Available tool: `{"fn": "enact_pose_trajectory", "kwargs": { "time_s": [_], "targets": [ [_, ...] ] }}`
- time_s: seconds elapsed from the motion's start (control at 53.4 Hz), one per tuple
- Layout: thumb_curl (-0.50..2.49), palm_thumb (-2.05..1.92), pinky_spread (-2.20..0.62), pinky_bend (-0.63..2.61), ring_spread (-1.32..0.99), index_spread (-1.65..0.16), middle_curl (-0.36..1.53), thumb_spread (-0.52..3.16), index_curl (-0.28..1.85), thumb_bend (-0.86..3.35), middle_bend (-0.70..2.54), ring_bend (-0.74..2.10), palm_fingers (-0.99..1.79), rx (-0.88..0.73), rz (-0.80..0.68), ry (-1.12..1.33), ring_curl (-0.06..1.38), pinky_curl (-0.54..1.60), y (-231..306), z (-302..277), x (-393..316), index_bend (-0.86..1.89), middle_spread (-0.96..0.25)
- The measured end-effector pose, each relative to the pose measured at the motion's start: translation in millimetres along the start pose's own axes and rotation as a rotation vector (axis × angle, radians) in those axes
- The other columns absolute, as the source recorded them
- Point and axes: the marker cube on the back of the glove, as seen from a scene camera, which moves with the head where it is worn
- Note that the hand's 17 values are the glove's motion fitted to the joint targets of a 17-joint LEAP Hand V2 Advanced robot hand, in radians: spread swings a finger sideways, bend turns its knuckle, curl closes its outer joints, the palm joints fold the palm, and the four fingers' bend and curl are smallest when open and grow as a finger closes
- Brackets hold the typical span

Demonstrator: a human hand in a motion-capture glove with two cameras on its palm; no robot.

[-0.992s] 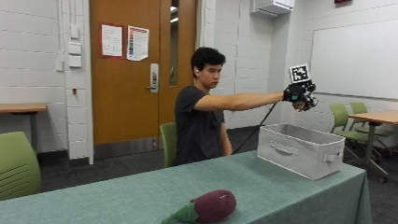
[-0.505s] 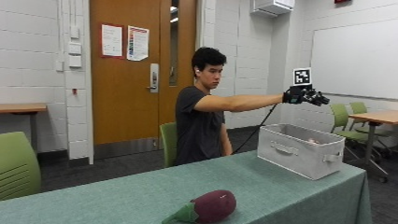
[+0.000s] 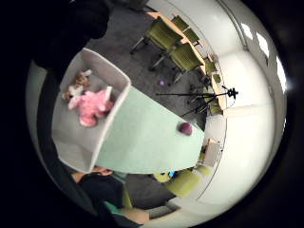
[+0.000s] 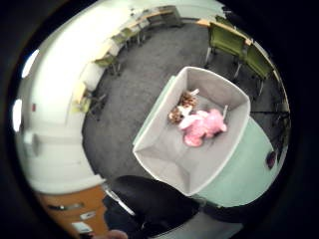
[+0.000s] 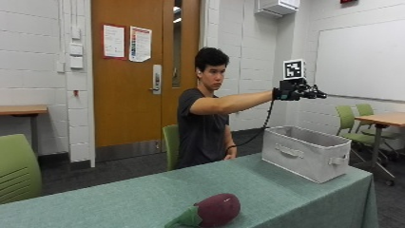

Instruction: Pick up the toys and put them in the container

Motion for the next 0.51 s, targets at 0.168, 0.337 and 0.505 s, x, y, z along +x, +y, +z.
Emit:
{"fn": "enact_pose_trajectory", "kwargs": {
  "time_s": [0.168, 0.337, 0.505],
  "targets": [
    [0.23, -0.21, -0.02, 0.88, -0.18, -0.17, 0.40, 0.71, 0.47, -0.15, 0.34, 0.43, -0.08, -0.002, 0.061, -0.120, 0.23, 0.32, 41.2, -3.8, 89.4, 0.14, -0.06],
    [0.20, -0.21, -0.02, 0.83, -0.19, -0.18, 0.40, 0.71, 0.44, -0.15, 0.32, 0.38, -0.07, -0.045, 0.348, -0.078, 0.23, 0.31, 76.4, 23.3, 238.2, 0.15, -0.06],
    [0.19, -0.20, -0.02, 0.78, -0.19, -0.21, 0.39, 0.72, 0.44, -0.15, 0.28, 0.30, -0.04, -0.066, 0.431, -0.072, 0.22, 0.31, 93.8, 53.5, 314.4, 0.19, -0.07]
  ]
}}
